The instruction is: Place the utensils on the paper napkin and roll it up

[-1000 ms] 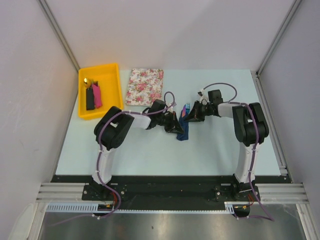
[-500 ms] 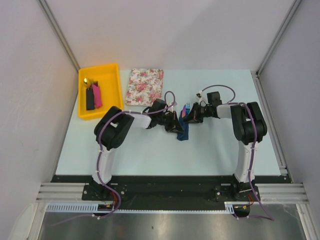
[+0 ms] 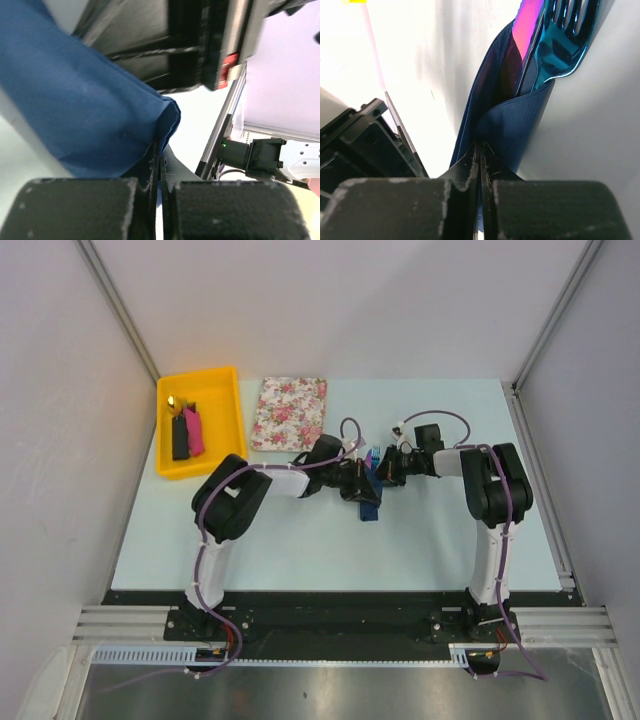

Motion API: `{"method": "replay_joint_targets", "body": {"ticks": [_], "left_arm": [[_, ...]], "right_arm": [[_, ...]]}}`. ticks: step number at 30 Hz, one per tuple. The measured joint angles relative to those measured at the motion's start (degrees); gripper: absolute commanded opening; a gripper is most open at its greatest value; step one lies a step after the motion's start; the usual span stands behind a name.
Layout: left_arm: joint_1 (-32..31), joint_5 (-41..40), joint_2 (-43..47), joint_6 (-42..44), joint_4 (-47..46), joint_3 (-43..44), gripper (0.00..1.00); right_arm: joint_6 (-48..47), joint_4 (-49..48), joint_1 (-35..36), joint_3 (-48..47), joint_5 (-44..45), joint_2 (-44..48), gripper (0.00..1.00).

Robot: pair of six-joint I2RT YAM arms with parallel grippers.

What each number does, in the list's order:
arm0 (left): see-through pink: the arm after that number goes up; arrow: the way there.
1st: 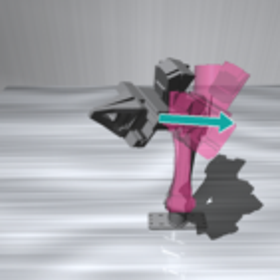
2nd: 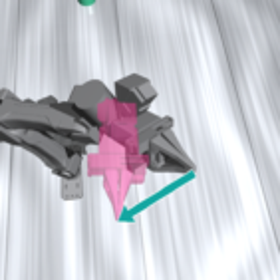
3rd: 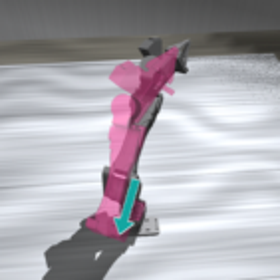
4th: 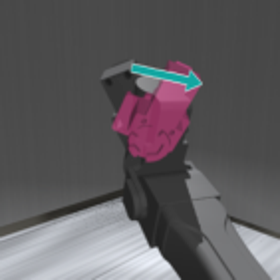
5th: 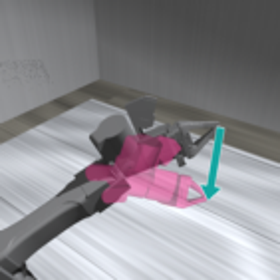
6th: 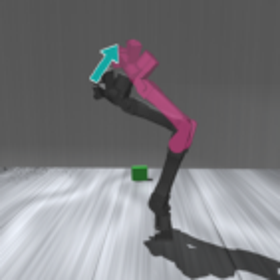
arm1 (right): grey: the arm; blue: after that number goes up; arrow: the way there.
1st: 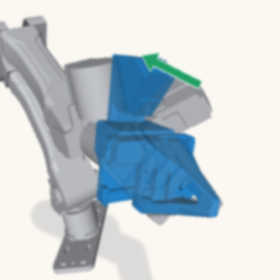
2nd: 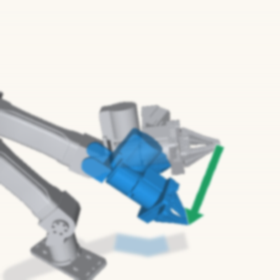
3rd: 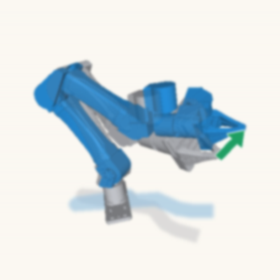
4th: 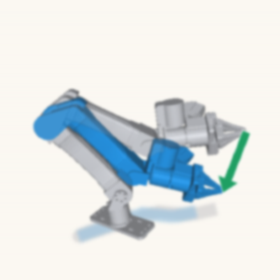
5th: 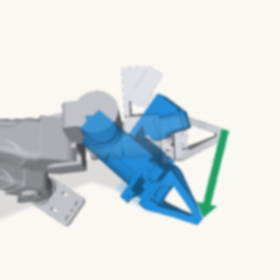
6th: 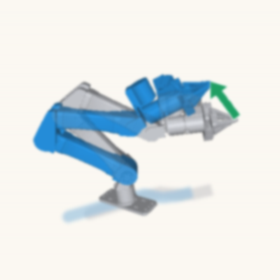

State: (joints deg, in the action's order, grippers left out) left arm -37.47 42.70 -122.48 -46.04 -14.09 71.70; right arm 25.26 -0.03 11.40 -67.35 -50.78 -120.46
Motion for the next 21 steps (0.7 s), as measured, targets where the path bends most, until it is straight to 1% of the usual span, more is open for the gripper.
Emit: {"method": "replay_joint_targets", "body": {"ticks": [4,9,12,14,15,17,18,20,21], "left_arm": [[-0.3,-0.3,-0.2,-0.3,-0.8,0.5,0.0],[-0.4,-0.4,-3.0,-1.7,-2.5,0.5,0.01],[-0.3,-0.7,-4.5,-2.0,-3.1,0.5,0.03],[-0.3,-0.6,-4.9,-2.0,-3.5,0.7,0.06],[-0.3,-0.6,-5.0,-2.0,-3.5,0.9,0.14],[-0.3,-0.5,-5.2,-2.0,-3.8,1.0,0.22],[-0.3,-0.3,-5.3,-2.2,-4.0,1.0,0.3],[-0.2,0.2,-5.5,-3.1,-4.8,1.0,0.37],[-0.2,0.6,-5.6,-3.6,-5.3,1.0,0.43]], "right_arm": [[0.0,0.0,0.0,0.0,0.0,0.0,0.0],[0.0,0.0,0.0,0.0,0.0,0.0,0.0],[0.0,0.0,0.0,0.0,0.0,0.0,0.0],[0.0,0.0,0.0,0.0,0.0,0.0,0.0],[0.0,0.0,0.0,0.0,0.0,0.0,0.01],[0.0,0.5,0.0,-0.3,0.0,0.0,0.06],[-0.1,1.1,0.0,-0.6,0.2,0.0,0.07],[-0.5,2.8,-0.2,-1.4,0.5,0.0,0.11],[-1.0,4.0,-0.3,-2.0,0.8,0.0,0.13]]}}
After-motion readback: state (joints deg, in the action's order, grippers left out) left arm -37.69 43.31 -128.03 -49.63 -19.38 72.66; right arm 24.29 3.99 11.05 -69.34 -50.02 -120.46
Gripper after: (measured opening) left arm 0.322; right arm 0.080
